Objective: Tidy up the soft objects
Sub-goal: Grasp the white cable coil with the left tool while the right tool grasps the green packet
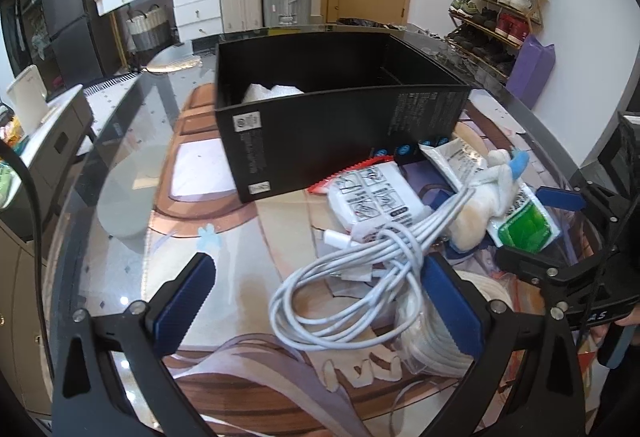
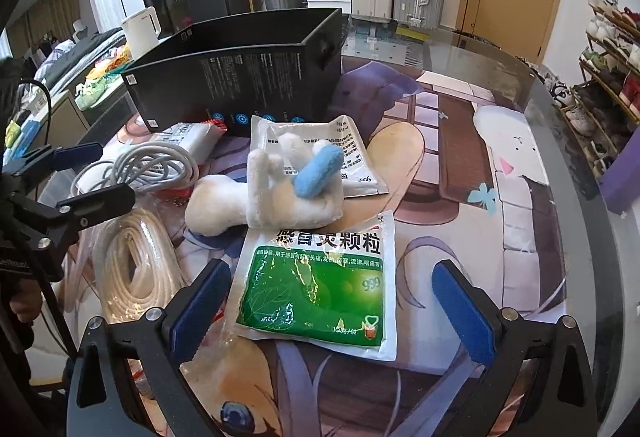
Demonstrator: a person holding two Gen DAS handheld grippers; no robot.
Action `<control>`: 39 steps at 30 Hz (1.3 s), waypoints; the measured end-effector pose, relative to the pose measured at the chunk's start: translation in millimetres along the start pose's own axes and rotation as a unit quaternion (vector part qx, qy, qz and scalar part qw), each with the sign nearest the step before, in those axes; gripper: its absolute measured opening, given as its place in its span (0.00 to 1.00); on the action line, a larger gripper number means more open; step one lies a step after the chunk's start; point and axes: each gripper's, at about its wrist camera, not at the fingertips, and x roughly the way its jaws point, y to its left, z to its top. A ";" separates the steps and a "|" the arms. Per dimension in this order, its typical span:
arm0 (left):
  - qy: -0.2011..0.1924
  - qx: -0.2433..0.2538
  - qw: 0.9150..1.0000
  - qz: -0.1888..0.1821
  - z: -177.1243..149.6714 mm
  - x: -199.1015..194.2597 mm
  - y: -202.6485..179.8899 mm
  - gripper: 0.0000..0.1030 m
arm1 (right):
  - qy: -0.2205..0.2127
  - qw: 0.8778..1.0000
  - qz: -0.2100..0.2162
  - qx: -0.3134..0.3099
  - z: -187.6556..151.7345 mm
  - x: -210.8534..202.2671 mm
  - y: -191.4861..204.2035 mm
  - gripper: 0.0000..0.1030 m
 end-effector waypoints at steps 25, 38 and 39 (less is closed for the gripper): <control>-0.023 0.023 0.998 -0.047 -3.6 -14.5 -7.8 0.53 | -0.007 1.000 0.004 -0.010 -2.6 -4.8 3.6 0.86; -0.030 0.023 0.998 -0.053 -6.8 -20.3 -4.6 0.52 | -0.021 1.000 0.014 -0.005 -14.7 -20.4 -13.0 0.51; -0.031 0.023 0.998 -0.053 -6.7 -20.8 -5.0 0.52 | -0.020 1.000 0.017 -0.004 -16.1 -22.0 -14.3 0.51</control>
